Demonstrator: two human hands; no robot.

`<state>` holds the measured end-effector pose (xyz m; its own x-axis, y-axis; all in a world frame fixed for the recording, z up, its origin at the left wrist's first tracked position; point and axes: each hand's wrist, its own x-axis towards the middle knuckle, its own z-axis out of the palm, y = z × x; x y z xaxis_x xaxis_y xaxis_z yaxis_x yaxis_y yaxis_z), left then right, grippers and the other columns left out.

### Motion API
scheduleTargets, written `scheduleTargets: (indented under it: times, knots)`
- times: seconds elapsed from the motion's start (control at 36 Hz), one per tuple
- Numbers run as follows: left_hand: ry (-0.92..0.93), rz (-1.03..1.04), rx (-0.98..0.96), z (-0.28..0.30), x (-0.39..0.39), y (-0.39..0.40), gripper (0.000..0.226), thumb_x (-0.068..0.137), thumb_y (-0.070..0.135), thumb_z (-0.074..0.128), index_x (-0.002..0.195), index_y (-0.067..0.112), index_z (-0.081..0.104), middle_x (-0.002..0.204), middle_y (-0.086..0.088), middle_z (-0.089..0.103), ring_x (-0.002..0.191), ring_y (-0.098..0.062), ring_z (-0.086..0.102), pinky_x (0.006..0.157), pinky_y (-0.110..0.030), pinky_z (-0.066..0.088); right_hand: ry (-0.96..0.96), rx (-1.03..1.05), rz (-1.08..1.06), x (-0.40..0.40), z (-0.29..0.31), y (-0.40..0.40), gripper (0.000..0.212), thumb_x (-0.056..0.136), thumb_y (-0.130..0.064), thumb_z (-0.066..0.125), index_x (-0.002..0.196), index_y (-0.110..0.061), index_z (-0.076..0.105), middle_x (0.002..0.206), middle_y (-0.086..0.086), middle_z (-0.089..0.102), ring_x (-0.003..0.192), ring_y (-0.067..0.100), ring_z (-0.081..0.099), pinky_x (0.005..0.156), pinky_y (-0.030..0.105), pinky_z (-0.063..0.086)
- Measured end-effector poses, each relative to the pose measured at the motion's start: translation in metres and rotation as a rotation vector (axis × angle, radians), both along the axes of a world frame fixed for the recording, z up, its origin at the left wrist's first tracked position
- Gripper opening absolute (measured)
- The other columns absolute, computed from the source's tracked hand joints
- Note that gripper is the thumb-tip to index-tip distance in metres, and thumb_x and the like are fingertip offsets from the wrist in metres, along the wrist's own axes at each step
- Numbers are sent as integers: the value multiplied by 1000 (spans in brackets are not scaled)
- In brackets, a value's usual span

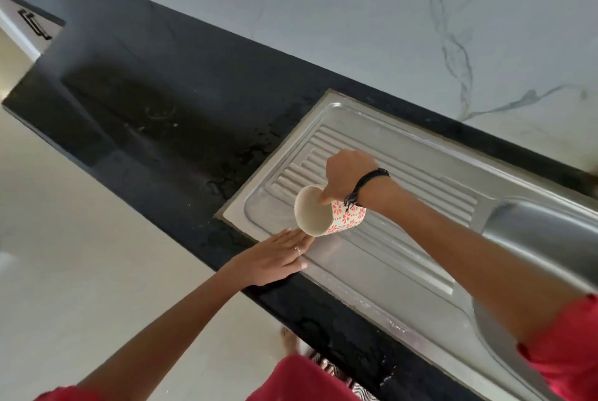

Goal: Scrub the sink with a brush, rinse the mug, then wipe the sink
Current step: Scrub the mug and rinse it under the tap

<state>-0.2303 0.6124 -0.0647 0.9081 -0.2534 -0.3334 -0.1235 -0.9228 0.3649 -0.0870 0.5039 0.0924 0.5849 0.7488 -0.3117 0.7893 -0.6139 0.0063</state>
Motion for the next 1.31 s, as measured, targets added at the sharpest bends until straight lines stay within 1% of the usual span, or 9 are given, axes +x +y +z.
scheduleTargets:
  times: [0.11,0.28,0.39,0.56,0.67,0.75,0.94,1.08,1.31]
  knots:
    - [56,66,-44,12,2,4,60,103,35,22,149,17,-12,153,7,-20,137,0,-21,109,-16,-15,-7,-10,-43,-2,4,-19,36,79,-45,66,75,-10,59,62,-3,41,75,20,51,63,27,43]
    - [129,83,99,6,3,11,59,103,34,18,147,12,-15,154,-2,-23,133,-3,-27,109,-20,-17,-117,-53,-12,-19,-3,-38,27,82,-35,64,94,-11,64,100,4,63,93,23,61,63,26,39]
    - [138,44,70,5,4,-6,61,102,37,18,146,14,-18,153,1,-26,136,-4,-27,111,-23,-17,-161,-65,-28,-28,-13,-51,27,83,-31,64,101,-11,64,107,5,62,99,24,62,64,26,39]
    - [84,-68,15,5,8,-57,58,101,43,22,150,11,14,158,-3,-6,143,-7,-15,117,-28,-10,-109,-44,-107,-31,-16,-77,31,83,-34,64,101,-10,64,107,5,62,100,25,61,66,27,39]
    - [15,-143,3,4,6,-85,58,102,39,25,151,16,5,158,-4,3,144,-9,-4,114,-23,-11,38,14,-271,-20,-8,-103,35,81,-43,64,93,-10,65,92,7,60,95,27,59,68,28,41]
    - [51,-140,-14,3,7,-82,60,102,39,21,150,18,-10,157,1,-13,141,-3,-16,112,-20,-15,100,30,-367,-13,-8,-125,36,80,-48,62,78,-11,62,76,2,53,80,23,53,66,27,38]
    - [131,-188,50,4,11,-70,60,102,40,21,137,25,-26,145,11,-34,133,1,-31,112,-20,-18,42,-1,-410,-20,-11,-158,33,78,-45,65,79,-13,61,96,8,65,92,27,60,70,28,43]
    - [127,-281,76,3,22,-105,65,100,44,22,139,24,-27,146,8,-35,134,0,-31,111,-23,-20,-117,-135,-358,-35,-14,-174,34,84,-38,62,106,-12,63,111,5,62,103,25,60,70,27,41]
    - [113,-359,29,5,37,-178,73,96,55,25,150,15,-2,154,0,-19,134,-2,-27,112,-29,-21,-145,-187,-396,-41,-14,-202,35,87,-35,61,112,-10,60,114,4,60,107,24,58,69,28,39]
